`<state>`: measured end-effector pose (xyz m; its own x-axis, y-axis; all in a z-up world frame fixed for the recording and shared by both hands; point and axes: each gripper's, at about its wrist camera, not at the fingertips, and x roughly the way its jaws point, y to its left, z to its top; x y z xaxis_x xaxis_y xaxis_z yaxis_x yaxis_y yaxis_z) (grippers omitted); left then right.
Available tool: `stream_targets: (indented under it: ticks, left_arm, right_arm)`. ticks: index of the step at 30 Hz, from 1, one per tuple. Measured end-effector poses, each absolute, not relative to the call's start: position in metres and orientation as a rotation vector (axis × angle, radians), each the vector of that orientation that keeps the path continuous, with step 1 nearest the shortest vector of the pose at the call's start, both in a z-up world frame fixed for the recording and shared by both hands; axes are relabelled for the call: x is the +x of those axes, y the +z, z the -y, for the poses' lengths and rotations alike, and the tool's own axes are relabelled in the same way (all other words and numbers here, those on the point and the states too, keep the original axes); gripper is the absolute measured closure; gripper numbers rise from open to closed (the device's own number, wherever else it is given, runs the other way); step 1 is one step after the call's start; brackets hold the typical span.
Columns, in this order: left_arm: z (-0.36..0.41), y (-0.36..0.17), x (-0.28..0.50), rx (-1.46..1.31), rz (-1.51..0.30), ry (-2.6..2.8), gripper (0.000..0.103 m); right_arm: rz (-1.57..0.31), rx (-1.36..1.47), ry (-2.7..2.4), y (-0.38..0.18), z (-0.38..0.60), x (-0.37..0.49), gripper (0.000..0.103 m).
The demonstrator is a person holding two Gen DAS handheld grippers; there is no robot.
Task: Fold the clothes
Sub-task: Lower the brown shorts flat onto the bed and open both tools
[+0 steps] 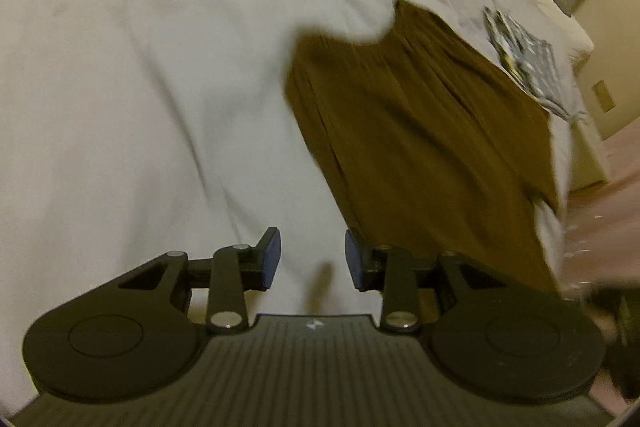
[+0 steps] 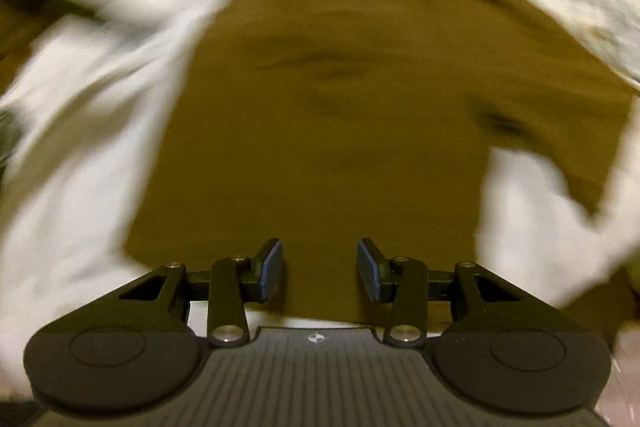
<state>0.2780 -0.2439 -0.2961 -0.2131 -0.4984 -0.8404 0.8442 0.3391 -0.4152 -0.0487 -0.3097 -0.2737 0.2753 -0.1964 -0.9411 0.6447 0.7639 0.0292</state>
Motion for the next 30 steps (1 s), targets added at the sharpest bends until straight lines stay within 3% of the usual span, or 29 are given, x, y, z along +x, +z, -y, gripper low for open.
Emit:
stream_targets:
  ticks: [6,11,15,18,22,24,30]
  left_arm:
    - [0.200,-0.302,0.194,0.325,-1.426,-1.247,0.074]
    - [0.206,-0.283,0.160,0.363,-1.375,-1.230,0.072]
    - [0.217,-0.251,0.144,0.457,-1.231,-1.194,0.059]
    - [0.223,-0.223,0.129,0.495,-1.143,-1.170,0.050]
    - [0.228,-0.187,0.102,0.467,-1.088,-1.104,0.036]
    - [0.230,-0.173,0.087,0.444,-1.087,-1.080,0.025]
    - [0.226,-0.134,0.053,0.383,-1.070,-0.970,0.006]
  right_arm:
    - [-1.236,0.497,-0.759,-0.291,0.356,-0.097,0.059]
    - [-1.303,0.527,-0.799,-0.298,0.369,-0.123,0.061]
    - [-1.234,0.554,-0.774,-0.265,0.365,-0.134,0.058]
    - [-1.182,0.565,-0.756,-0.236,0.372,-0.140,0.036]
    - [-1.165,0.551,-0.692,-0.201,0.389,-0.139,0.015]
    - [-1.170,0.531,-0.654,-0.187,0.397,-0.140,0.014]
    - [-1.190,0.518,-0.549,-0.152,0.416,-0.140,0.014]
